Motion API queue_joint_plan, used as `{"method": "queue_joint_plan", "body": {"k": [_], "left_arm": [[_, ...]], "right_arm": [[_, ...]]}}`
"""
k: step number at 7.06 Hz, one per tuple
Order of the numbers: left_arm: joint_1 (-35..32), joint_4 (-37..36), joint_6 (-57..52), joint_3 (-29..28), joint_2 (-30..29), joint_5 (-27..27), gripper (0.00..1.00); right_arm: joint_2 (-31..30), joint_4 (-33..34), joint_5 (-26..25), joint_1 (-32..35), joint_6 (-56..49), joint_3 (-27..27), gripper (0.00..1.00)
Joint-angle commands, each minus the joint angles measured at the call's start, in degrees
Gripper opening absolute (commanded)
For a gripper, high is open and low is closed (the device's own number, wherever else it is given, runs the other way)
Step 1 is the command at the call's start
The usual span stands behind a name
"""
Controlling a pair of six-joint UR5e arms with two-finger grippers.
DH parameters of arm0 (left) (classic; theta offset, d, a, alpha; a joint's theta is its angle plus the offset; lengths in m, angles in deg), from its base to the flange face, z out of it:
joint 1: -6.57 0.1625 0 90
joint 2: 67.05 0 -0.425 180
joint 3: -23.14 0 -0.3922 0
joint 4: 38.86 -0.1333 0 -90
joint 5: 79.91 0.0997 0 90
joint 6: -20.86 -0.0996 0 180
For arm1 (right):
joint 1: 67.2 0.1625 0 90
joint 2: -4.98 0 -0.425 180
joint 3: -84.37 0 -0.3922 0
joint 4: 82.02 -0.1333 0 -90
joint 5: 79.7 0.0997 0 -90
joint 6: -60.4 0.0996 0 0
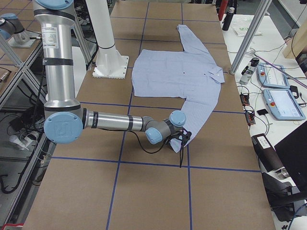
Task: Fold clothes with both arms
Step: 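Reach the right gripper to the sleeve cuff nearest it and grasp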
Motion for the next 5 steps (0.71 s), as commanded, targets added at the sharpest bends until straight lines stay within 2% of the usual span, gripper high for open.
{"method": "queue_joint_plan", "body": {"k": [1,4,5], "left_arm": [[0.0,0.0,0.05,0.1,0.0,0.0,1.0],[0.0,-0.09,0.05,0.98,0.09,-0.09,1.0],[0.08,-0.09,0.05,0.89,0.09,-0.09,1.0]], "right_arm": [[-0.02,0.09,0.07,0.13,0.17,-1.82,0.0],[1.99,0.79,0.07,0.13,0.26,-9.9,0.0],[5.57,0.96,-0.28,-0.05,1.39,-10.53,0.0]]}}
